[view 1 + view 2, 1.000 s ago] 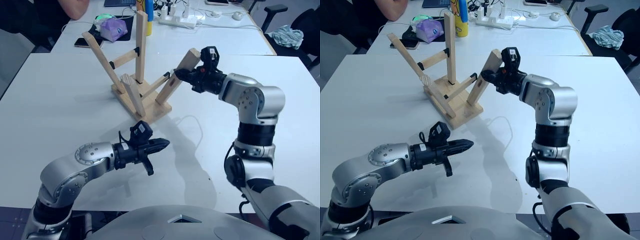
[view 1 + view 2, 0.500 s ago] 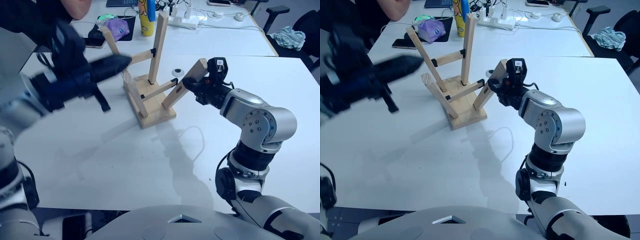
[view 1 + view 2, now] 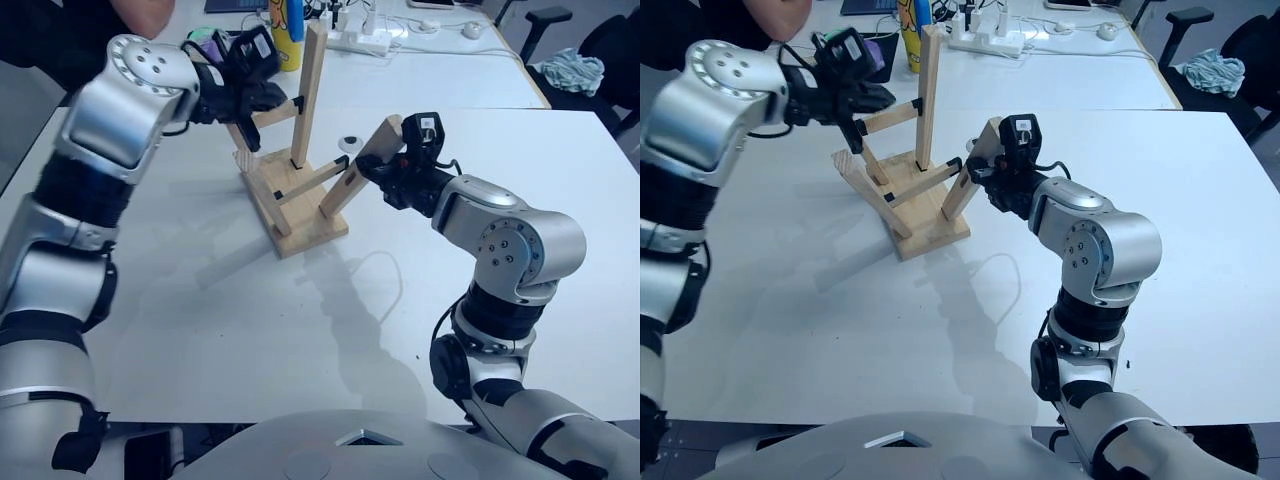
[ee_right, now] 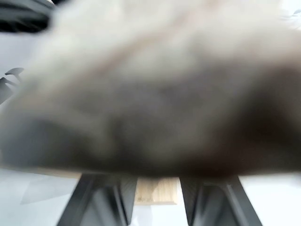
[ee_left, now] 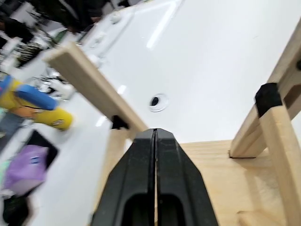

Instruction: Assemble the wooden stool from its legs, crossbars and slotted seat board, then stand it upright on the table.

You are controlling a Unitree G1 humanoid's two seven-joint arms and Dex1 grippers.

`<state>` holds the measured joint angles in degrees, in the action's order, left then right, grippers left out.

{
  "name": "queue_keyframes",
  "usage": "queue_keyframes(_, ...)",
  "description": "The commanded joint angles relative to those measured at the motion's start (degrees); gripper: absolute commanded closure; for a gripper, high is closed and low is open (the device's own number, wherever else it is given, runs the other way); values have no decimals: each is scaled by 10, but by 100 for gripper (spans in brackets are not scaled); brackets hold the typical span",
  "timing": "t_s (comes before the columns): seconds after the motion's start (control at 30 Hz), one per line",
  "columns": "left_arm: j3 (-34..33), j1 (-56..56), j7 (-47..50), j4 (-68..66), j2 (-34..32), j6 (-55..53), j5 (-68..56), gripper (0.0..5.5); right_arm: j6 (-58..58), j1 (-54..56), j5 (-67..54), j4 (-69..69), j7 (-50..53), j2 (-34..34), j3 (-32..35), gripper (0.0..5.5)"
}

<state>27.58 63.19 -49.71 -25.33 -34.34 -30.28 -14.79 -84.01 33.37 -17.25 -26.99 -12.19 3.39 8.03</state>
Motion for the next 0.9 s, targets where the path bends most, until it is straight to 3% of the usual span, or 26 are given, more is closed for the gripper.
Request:
queue_keyframes(0.03, -77, 54, -23, -101, 60, 26, -16, 550, -47, -41, 22, 82, 28, 3, -29, 445)
queue_keyframes(0.17, -163, 69, -8, -86, 61, 18, -38, 550, -39, -43, 21, 88, 32, -3, -29, 445)
queue_keyframes(0.33, -306, 18, 14, 118, 43, -97, -164, 550, -30, -57, 23, 85, 39, -9, -17, 445)
queue_keyframes(0.6, -500, -279, 186, 504, 74, -268, -391, 550, -20, -69, 16, 86, 35, 0, -20, 445)
queue_keyframes(0.77, -503, -577, 233, 715, 72, -313, -482, 550, -11, -88, 13, 95, 33, 18, -10, 445)
queue_keyframes(0.9, -487, -786, 195, 756, 52, -259, -391, 506, 0, -100, 11, 103, 28, 38, -9, 445)
